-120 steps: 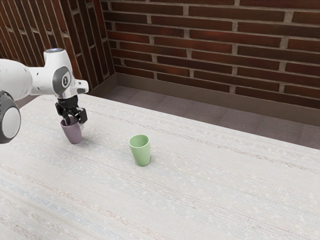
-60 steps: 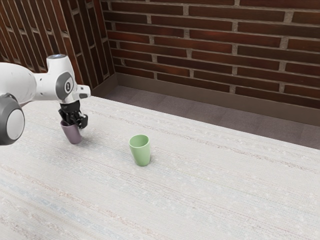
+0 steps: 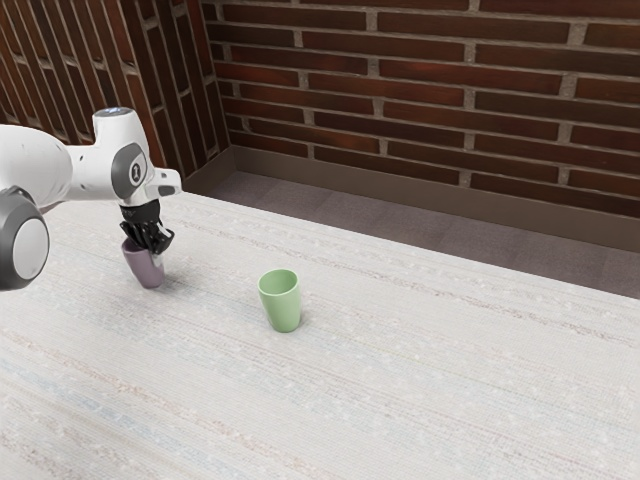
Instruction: Place the left cup onto the right cup
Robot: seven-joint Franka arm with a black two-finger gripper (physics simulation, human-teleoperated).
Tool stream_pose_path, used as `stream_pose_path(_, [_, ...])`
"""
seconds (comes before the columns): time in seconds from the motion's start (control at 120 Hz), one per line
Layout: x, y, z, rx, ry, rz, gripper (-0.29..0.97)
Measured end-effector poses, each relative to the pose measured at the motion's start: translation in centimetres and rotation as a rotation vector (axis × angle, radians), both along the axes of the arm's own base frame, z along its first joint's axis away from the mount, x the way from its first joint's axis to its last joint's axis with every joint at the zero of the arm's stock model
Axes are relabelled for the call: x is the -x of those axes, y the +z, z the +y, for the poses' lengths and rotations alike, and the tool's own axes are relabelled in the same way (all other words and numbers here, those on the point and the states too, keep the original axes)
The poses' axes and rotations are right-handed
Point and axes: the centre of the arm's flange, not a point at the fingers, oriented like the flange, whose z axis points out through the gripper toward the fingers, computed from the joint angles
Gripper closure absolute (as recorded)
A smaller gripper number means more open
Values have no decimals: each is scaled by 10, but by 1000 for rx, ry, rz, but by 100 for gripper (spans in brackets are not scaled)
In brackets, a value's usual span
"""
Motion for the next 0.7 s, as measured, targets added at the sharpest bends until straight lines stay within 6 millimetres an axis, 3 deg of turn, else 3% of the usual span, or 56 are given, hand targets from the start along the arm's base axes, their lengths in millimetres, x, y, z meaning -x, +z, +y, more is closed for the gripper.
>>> stream_pose_path(0.192, [0, 14, 1, -4, 3, -19, 78])
stream_pose_path(0.392, [3, 49, -1, -8, 4, -56, 78])
stream_pose_path(0.575, [7, 76, -17, 2, -15, -70, 78])
stream_pose_path(0.7, [8, 92, -38, 14, -43, -70, 78])
